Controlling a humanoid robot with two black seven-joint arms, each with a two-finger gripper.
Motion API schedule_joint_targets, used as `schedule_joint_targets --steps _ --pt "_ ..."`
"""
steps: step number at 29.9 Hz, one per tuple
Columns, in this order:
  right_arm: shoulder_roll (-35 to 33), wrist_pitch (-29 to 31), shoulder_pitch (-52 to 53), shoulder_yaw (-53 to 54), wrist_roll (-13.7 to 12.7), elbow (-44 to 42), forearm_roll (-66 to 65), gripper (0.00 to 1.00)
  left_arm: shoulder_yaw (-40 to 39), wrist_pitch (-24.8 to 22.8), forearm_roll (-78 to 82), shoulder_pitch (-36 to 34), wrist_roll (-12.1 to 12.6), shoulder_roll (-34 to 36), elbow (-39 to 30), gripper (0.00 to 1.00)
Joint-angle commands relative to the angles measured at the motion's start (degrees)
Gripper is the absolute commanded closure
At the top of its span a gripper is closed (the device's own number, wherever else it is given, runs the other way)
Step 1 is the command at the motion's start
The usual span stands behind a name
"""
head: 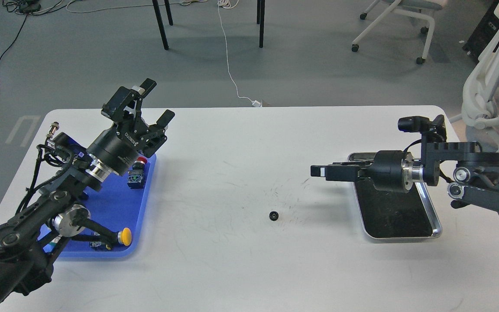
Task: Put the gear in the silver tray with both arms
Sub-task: 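Reach the right gripper down and grasp the second black gear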
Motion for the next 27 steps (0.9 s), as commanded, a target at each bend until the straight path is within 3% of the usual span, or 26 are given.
schedule_joint_targets --steps 1,8,20,27 --pt "6.9 0.0 9.8 -10.2 0.0 -0.3 -0.8 0.01 0.0 0.2 -0.2 0.2 0.0 0.0 -0.5 0.03" --pt "20.5 0.0 17.1 -22.3 0.0 -5.3 -7.5 0.03 0.4 0.3 -0.2 0.2 0.0 0.2 -2.7 0.02" --pt "31.5 -2.6 12.7 -25.9 0.0 -11.5 -9.2 0.08 -0.1 0.3 -0.1 1.5 0.0 0.4 -3.8 0.02" --pt "33.6 -6.5 11.0 -27.7 0.0 -13.1 -9.2 0.29 -0.1 0.3 -0.1 1.8 0.0 0.5 -4.2 0.02"
